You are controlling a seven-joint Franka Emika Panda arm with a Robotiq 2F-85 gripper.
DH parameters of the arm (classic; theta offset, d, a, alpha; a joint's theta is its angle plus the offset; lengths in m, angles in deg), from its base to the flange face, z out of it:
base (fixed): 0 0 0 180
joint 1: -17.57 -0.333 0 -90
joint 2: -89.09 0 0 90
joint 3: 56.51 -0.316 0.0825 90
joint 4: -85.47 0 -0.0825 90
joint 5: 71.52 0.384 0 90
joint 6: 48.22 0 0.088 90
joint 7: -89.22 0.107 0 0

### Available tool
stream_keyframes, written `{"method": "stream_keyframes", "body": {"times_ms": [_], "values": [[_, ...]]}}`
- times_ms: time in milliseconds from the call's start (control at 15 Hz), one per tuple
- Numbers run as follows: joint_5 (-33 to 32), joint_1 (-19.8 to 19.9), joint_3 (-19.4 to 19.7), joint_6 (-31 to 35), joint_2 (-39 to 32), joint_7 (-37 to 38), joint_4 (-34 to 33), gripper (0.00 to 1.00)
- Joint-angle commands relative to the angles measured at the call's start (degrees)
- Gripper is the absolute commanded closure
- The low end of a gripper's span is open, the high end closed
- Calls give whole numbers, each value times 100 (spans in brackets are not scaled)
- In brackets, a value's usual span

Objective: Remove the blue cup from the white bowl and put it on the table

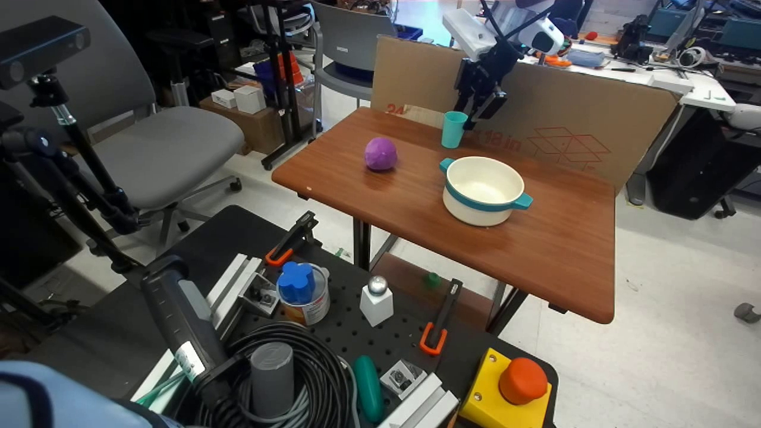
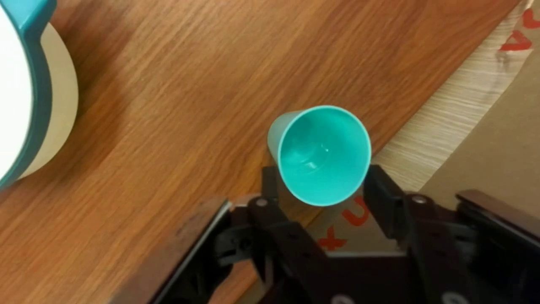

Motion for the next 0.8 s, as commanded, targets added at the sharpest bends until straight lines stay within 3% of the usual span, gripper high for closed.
{"method": "stream_keyframes", "body": {"times_ms": [0,133,333,533,600,667,733], "values": [[-269,-137,61,-241,510,-175,516,13],[-501,-239,115,-252,940,-240,966,1],[-925,-319,160,-223,1877,-429,1884,0],[-802,-61,-46,-31,2801,-1343,2786,0],[-964,-73,62,-364,3067,-1315,2989,0],[-867,-141,21,-235,2357,-1015,2248,0],[-876,-95,25,-298,2637,-1120,2513,0]]}}
